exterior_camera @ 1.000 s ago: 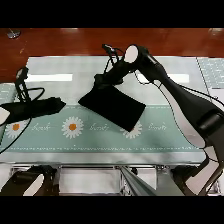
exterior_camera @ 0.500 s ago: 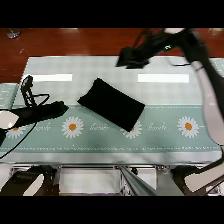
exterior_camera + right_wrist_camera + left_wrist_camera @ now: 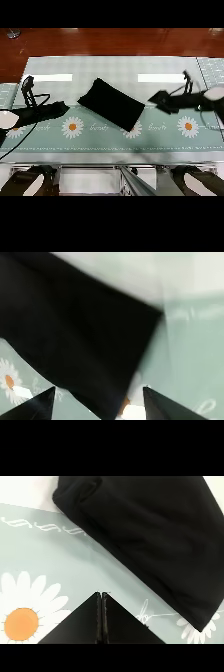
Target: Fold the shirts.
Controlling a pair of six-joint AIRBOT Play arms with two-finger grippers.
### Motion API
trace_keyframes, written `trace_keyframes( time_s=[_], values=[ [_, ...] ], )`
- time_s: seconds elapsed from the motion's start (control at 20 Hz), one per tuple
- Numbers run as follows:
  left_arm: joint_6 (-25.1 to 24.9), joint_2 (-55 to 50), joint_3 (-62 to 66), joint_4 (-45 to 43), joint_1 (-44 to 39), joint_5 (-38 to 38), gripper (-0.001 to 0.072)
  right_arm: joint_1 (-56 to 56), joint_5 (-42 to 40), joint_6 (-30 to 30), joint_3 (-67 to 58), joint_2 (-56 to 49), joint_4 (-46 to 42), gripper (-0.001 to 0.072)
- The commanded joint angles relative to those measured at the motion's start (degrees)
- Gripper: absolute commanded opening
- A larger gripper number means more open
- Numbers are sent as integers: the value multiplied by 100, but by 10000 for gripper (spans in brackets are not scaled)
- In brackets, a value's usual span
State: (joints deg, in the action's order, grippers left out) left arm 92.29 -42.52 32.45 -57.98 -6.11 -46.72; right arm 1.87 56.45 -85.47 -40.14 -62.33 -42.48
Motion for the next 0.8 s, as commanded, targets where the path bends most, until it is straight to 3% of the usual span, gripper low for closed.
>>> trace_keyframes(
  time_s=[0.0, 0.45, 0.5, 0.6, 0.65, 0.75],
  values=[
    [-4, -4, -4, 63, -170, 125, 18, -470, -844, 157, 1436, 157, 614, 626],
    [-4, -7, -7, 61, -719, 282, 18, -1187, -907, 192, 83, -1681, 710, 613],
    [-4, -9, -7, 59, -719, 304, 18, -1209, -796, 212, -164, -1882, 728, 529],
    [-4, -13, -7, 61, -719, 363, 18, -1384, -474, 507, -737, -2269, 728, 113],
    [-4, -31, -7, 61, -719, 382, 18, -1488, -249, 807, -1121, -2426, 726, 29],
    [-4, -94, -7, 63, -726, 382, 18, -1617, 87, 817, -2022, -2538, 442, 28]
  ],
)
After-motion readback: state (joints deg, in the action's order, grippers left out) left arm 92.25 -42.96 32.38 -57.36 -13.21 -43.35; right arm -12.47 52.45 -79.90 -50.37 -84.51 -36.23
